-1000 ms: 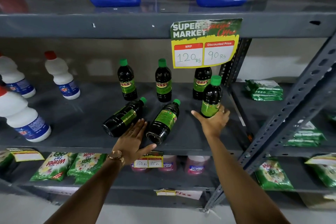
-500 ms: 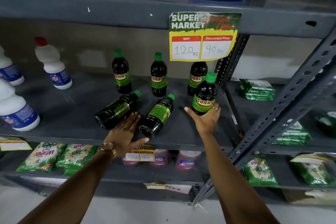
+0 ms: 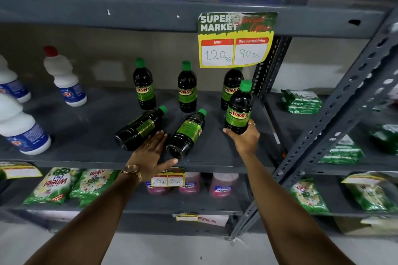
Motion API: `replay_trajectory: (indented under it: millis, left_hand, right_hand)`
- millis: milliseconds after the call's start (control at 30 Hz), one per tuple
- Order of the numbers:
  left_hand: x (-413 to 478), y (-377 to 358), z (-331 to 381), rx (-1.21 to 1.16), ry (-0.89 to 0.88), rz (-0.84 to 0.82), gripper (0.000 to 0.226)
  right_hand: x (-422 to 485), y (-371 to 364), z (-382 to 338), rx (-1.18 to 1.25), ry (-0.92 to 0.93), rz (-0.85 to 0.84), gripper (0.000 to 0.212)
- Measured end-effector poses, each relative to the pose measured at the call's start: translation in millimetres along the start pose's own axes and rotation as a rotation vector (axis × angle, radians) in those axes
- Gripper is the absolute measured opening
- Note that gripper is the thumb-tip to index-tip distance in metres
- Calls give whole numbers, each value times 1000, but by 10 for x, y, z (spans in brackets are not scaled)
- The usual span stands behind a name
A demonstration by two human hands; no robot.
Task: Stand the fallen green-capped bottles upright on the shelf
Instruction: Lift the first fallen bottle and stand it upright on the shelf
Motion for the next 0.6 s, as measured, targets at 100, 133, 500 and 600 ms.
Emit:
replay_trajectory:
  millis: [100, 133, 500, 600]
  left_hand:
    - [-2, 0, 0, -6, 1, -1, 109]
    - [-2, 1, 4, -2, -3, -1, 109]
    - [1, 38, 40, -34, -20, 14, 109]
    - [-1, 29, 28, -53, -13, 10, 110]
  right_hand:
    - [-43, 35, -4, -13, 15, -125, 68]
    - [-89, 70, 2, -11, 16, -156, 67]
    - [-738, 507, 103, 31, 62, -166, 68]
    - [-752, 489, 126, 28, 47, -197, 76]
Point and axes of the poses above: each hand's wrist, its own x-axis towards the middle knuckle, its own y-axis out of the back of the hand, z = x × y, the point moved 10 cm from there along x, towards the middle knuckle, and after that the axes turned 12 degrees about z, right-handed, at the moved point
